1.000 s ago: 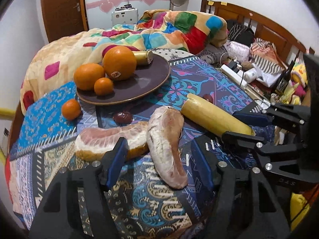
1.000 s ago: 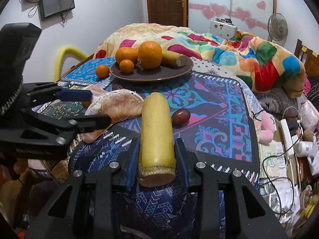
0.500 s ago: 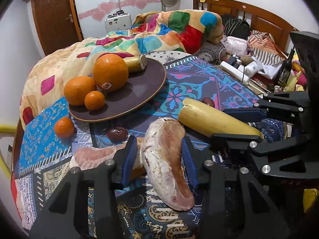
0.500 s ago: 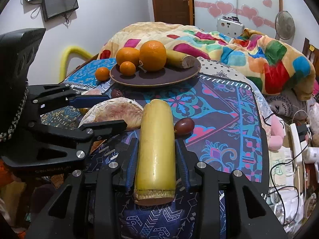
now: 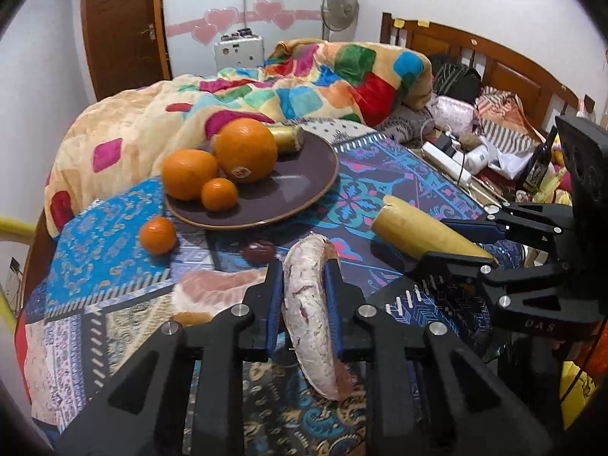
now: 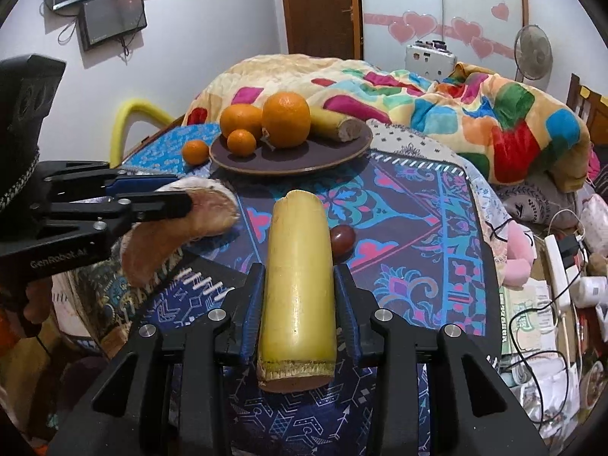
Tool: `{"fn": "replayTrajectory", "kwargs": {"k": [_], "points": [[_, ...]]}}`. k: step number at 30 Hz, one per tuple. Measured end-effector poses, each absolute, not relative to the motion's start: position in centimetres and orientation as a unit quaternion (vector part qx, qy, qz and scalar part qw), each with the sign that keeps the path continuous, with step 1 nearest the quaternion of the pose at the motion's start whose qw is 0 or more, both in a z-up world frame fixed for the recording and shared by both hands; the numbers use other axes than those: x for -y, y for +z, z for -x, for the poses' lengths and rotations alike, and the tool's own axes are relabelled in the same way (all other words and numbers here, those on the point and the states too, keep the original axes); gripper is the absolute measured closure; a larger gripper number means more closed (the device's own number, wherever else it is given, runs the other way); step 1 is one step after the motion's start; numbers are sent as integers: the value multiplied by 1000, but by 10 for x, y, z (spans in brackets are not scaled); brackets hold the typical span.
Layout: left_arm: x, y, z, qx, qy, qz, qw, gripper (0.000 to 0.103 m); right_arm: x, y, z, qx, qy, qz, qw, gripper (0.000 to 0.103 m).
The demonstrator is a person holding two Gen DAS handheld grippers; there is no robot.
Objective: Organize fruits
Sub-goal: 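Place the pomelo segment on the plate with the left gripper while the right places the yellow fruit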
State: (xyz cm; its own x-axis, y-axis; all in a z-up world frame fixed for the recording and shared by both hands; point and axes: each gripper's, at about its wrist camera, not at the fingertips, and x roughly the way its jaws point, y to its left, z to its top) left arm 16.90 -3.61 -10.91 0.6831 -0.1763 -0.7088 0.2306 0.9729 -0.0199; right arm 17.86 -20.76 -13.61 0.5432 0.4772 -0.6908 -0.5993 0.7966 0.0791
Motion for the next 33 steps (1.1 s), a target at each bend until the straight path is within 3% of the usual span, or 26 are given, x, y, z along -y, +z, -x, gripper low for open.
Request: {"fn": "replayTrajectory", "kwargs": {"k": [18,33], "points": [[-12,-59,-194,-318,-66,4,946,82,189,-96,-210,-311,300,61,899,69],[-25,-67,-262,-315,-48,11,948,82,156,-94,-274,-305,283,72,906,69]]}}
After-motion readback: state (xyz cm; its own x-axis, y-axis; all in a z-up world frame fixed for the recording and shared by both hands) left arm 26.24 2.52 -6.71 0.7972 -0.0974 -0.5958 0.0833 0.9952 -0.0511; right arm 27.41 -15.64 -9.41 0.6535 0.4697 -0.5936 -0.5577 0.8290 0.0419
